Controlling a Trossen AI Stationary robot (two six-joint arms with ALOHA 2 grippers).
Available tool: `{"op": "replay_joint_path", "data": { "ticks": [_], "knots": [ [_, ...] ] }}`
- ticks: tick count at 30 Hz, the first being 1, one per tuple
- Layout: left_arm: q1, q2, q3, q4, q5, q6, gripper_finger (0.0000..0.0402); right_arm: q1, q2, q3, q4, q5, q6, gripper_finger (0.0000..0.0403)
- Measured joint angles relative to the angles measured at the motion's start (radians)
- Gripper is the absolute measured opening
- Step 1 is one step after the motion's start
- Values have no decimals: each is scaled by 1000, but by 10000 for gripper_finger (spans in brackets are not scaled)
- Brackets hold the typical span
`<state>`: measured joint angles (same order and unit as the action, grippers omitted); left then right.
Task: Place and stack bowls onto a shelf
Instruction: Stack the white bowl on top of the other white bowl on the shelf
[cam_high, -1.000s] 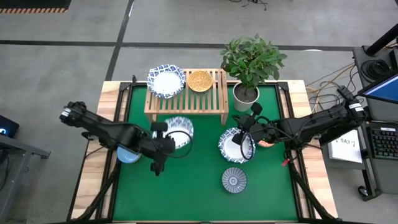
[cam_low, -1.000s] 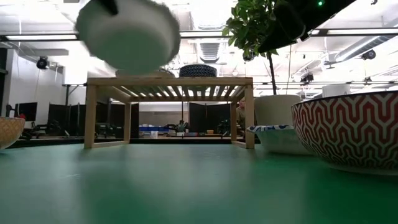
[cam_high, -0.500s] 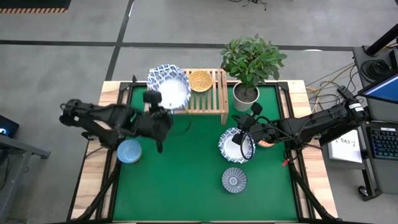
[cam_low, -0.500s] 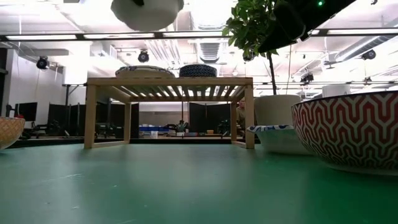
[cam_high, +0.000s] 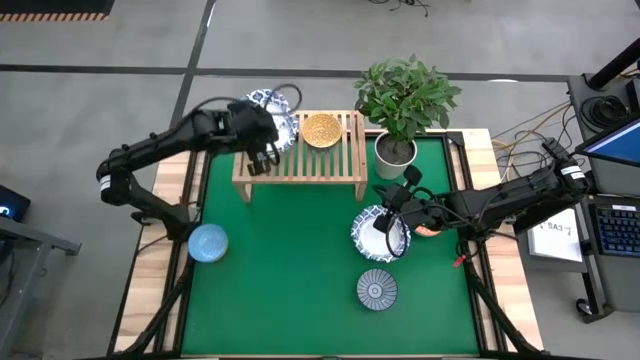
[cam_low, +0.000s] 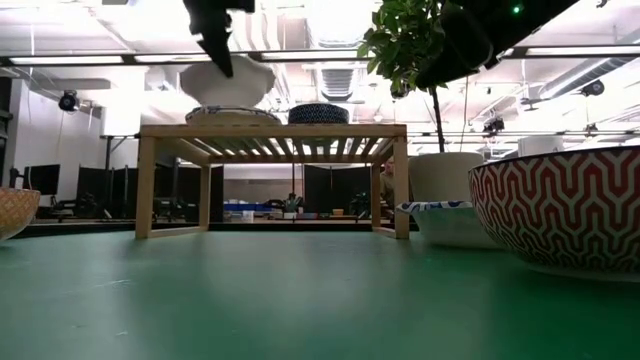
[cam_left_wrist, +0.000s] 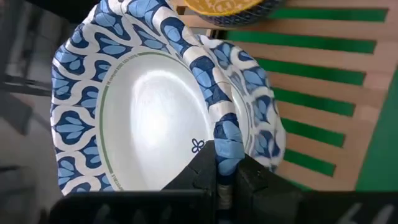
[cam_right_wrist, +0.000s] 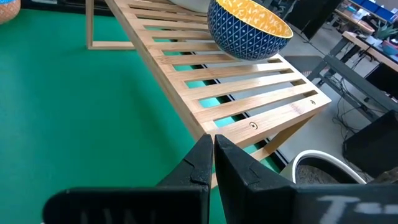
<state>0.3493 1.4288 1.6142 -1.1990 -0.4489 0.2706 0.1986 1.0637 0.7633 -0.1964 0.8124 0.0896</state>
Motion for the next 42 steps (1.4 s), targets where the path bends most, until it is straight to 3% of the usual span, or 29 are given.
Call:
{"op": "replay_joint_path", "data": {
  "ticks": [5, 20, 27, 37, 42],
  "knots": [
    [66, 10, -13, 52, 66, 28, 0, 0, 0, -9, -1, 0, 7, 9],
    [67, 10, -18, 92, 68, -2, 5, 0, 0, -16, 0, 0, 8, 9],
    [67, 10, -20, 91, 67, -34, 47, 0, 0, -16, 0, 0, 8, 9],
    [63, 9, -20, 40, 69, -83, 141, 0, 0, -16, 0, -7, 43, 9],
    [45, 0, -18, -26, 129, -143, 173, 0, 0, -16, 0, -12, 76, 9]
  ]
}}
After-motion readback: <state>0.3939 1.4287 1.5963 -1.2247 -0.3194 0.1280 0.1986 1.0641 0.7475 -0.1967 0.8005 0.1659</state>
